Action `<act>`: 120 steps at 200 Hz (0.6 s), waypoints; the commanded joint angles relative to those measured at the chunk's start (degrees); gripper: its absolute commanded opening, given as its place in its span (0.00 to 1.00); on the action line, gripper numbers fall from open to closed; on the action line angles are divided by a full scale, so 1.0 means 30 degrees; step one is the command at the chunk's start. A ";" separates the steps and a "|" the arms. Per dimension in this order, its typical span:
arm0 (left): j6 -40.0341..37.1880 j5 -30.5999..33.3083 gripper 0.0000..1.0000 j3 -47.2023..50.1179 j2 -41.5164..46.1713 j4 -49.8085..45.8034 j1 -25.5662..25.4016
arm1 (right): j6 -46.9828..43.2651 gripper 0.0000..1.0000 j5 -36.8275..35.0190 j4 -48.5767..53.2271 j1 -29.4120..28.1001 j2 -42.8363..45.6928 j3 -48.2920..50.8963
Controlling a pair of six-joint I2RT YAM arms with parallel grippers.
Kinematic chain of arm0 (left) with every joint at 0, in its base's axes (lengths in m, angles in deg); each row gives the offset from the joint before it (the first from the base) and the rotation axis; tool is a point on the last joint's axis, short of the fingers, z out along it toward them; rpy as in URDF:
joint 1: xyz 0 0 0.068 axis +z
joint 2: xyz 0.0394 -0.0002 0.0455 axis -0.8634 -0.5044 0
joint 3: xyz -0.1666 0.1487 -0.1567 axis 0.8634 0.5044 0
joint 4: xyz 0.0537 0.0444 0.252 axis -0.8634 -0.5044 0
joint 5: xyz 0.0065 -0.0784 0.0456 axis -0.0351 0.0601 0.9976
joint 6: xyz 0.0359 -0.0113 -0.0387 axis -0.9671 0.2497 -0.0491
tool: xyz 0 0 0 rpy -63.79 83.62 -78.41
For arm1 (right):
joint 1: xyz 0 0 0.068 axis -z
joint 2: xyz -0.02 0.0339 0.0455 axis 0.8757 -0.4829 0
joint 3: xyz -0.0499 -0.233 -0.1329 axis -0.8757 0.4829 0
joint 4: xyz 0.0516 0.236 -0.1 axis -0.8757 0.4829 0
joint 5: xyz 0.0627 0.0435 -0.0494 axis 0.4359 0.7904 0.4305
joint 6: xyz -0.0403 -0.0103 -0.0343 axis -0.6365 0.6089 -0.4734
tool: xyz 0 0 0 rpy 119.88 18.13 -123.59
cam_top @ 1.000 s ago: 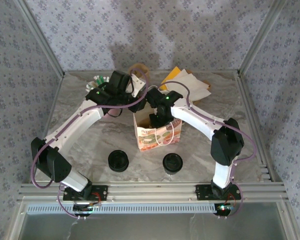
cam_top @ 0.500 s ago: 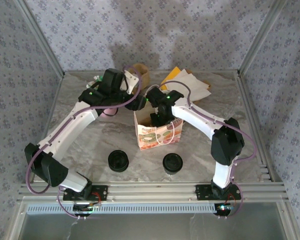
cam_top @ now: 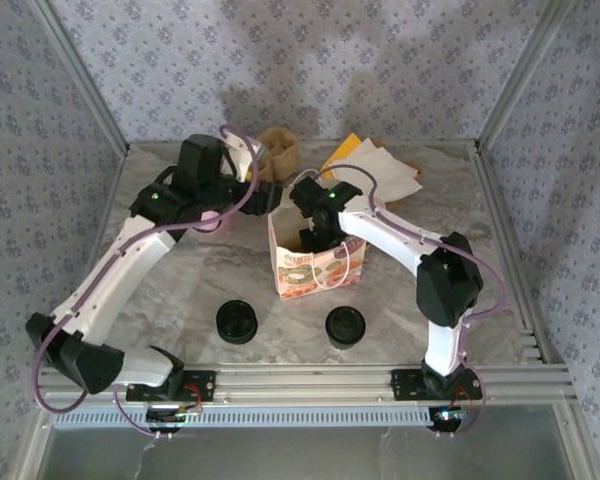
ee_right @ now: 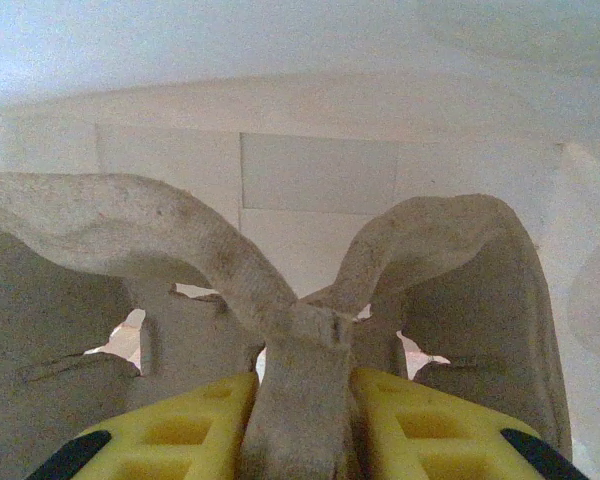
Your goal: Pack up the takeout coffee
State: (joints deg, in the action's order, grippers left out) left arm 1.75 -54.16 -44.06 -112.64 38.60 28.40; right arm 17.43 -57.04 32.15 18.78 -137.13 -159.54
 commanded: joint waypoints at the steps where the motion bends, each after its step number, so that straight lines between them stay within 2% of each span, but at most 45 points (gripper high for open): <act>1: 0.0315 0.0795 0.83 -0.0084 0.1180 0.0649 0.0367 | -0.0258 0.30 -0.0077 0.0417 0.0039 -0.0458 -0.0342; 73: 0.0325 0.0713 0.84 0.0041 0.1854 0.0343 0.0946 | -0.0200 0.30 -0.0141 0.0281 0.0037 -0.1560 -0.0583; 120: 0.0283 0.0623 0.84 0.0003 0.1885 0.0367 0.1060 | -0.0185 0.36 -0.0580 0.0401 -0.0037 -0.1665 -0.0681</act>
State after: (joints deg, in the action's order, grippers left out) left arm 2.18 -52.17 -44.02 -108.07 38.95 31.11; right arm 17.45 -57.52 31.21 18.78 -141.15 -160.42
